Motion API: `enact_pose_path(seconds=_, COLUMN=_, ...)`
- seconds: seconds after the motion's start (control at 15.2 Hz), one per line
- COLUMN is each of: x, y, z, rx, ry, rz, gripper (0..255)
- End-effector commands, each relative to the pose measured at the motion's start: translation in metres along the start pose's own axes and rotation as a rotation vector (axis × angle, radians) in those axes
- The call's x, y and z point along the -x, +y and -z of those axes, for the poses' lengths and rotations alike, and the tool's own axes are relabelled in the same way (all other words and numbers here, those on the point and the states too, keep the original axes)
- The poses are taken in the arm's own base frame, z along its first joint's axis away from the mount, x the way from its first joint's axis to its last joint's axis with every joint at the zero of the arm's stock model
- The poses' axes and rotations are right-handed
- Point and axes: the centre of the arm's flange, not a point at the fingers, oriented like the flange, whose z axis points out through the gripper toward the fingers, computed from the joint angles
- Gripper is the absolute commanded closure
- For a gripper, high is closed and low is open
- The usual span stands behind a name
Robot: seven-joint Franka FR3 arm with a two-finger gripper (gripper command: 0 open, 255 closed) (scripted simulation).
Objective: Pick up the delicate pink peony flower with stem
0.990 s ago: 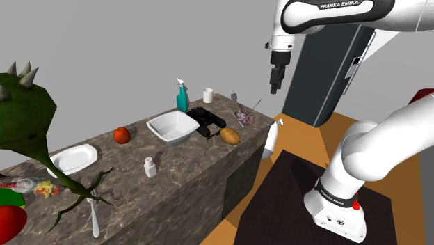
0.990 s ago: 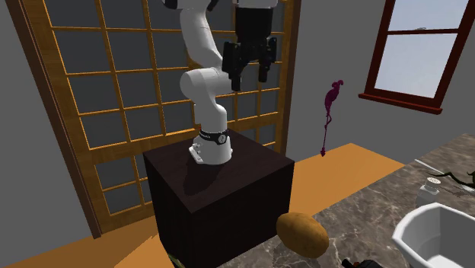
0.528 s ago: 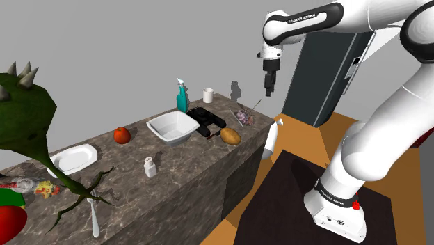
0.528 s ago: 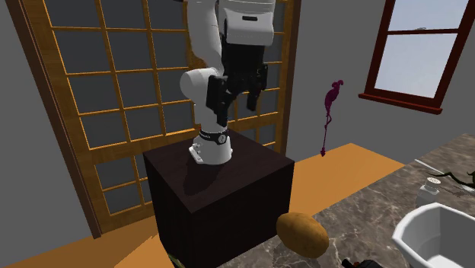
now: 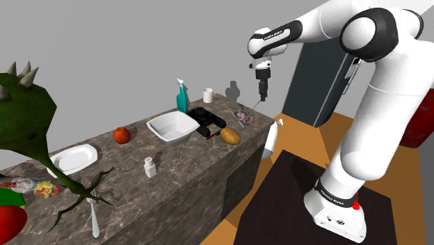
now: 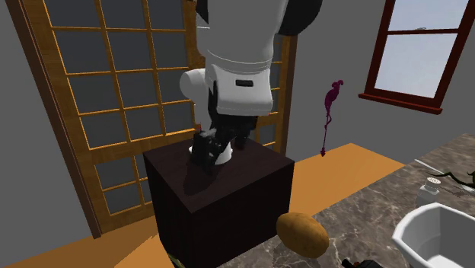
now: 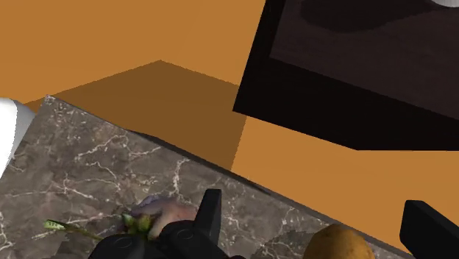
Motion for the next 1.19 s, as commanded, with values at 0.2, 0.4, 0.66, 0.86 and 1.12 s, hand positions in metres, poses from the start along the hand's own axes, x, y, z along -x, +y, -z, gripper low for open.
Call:
enact_pose_path(seconds=0.2, x=-0.038, y=0.056, z=-0.026, rx=-0.01, ry=-0.056, rz=0.053, gripper=0)
enact_pose_path(seconds=0.4, x=-0.06, y=0.088, z=-0.044, rx=-0.015, ry=-0.089, rz=0.083, gripper=0)
enact_pose_path(seconds=0.66, x=-0.09, y=0.128, z=-0.07, rx=-0.023, ry=-0.132, rz=0.123, gripper=0)
enact_pose_path(seconds=0.86, x=-0.11, y=0.154, z=-0.087, rx=-0.028, ry=-0.161, rz=0.149, gripper=0)
enact_pose_path(seconds=1.12, x=-0.116, y=0.157, z=-0.107, rx=-0.028, ry=-0.161, rz=0.149, gripper=0)
